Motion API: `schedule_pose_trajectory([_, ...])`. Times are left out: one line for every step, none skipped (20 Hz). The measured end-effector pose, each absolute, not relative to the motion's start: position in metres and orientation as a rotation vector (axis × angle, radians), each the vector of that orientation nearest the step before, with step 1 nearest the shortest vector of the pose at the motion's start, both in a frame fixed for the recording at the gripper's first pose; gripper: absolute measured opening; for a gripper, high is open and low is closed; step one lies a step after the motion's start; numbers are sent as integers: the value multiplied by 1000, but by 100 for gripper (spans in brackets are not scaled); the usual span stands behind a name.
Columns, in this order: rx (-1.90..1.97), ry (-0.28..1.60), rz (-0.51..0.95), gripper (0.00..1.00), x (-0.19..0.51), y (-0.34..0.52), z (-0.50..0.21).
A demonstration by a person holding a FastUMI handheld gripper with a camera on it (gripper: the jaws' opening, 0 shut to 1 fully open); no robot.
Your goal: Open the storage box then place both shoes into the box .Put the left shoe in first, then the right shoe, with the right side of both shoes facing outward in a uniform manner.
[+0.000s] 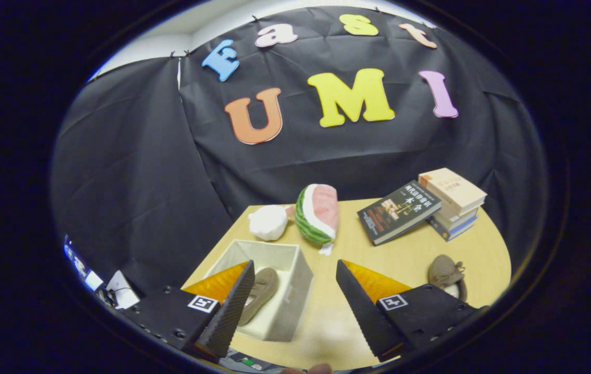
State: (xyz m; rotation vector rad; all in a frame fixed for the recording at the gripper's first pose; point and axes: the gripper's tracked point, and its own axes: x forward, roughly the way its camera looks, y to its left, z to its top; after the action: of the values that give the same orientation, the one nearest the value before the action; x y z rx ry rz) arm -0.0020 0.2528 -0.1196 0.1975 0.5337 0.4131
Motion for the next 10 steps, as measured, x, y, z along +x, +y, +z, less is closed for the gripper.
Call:
schedule_pose_trajectory([186, 516, 398, 96, 0, 231, -117])
schedule_pose_trajectory([174, 503, 382, 96, 4, 207, -115])
schedule_pose_trajectory([163, 490, 363, 96, 7, 184, -115])
schedule_pose_trajectory([155, 481, 345, 96, 10, 161, -116])
schedule_pose_trajectory([145, 474, 329, 96, 14, 139, -119])
schedule_pose_trajectory([133, 472, 316, 96, 18, 117, -124])
schedule_pose_trajectory([122, 471, 313, 96, 19, 98, -130])
schedule_pose_trajectory([106, 469, 306, 96, 22, 78, -135])
schedule_pose_trajectory([89, 473, 297, 96, 23, 59, -144])
schedule_pose_trajectory([75, 478, 287, 96, 25, 41, -154])
